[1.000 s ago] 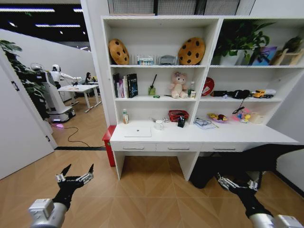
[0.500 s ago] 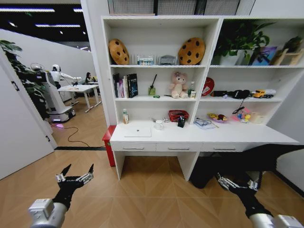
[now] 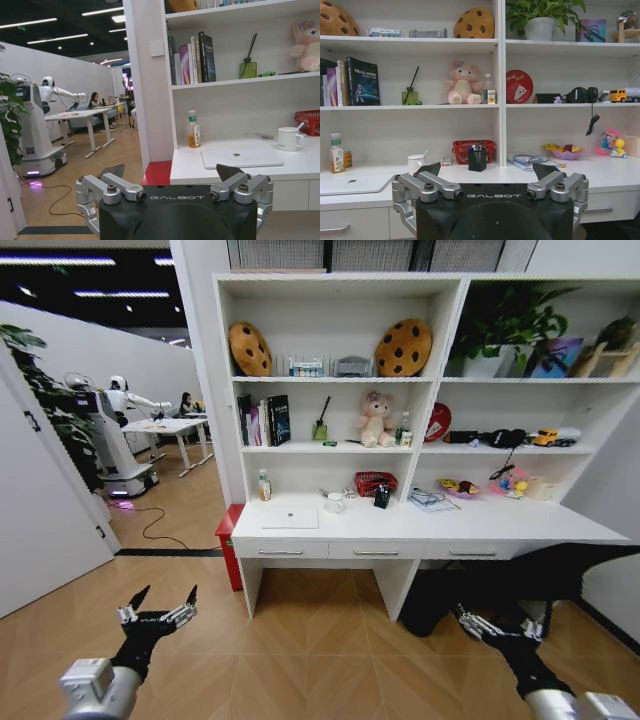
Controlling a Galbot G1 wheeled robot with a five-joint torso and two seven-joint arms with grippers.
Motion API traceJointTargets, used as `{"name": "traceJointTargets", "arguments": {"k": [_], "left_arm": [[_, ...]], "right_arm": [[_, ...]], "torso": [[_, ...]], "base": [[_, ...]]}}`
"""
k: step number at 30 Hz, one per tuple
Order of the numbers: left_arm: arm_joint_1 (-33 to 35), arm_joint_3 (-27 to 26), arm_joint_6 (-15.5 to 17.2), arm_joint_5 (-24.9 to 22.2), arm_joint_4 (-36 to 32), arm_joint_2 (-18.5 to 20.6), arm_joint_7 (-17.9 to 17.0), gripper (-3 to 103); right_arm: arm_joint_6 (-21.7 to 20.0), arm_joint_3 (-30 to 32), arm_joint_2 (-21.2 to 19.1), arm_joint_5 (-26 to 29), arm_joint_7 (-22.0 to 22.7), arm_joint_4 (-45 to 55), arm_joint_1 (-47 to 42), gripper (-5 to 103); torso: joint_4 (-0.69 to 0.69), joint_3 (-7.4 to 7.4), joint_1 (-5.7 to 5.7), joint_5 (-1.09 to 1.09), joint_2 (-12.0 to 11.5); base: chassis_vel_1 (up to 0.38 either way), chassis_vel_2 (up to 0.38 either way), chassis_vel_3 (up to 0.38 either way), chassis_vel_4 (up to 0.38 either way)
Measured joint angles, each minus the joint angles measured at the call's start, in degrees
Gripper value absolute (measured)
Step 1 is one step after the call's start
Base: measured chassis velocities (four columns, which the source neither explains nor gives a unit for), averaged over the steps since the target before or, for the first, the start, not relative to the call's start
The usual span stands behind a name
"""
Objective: Organize the objects on the table.
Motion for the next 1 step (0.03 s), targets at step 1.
{"name": "traceJointTargets", "arguments": {"k": [1], "left_arm": [[0.0,0.0,0.0,0.0,0.0,0.0,0.0,100]], "right_arm": [[0.0,0.0,0.0,0.0,0.0,0.0,0.0,100]], "torso": [[0.0,0.0,0.0,0.0,0.0]], "base": [[0.0,0.0,0.0,0.0]]}}
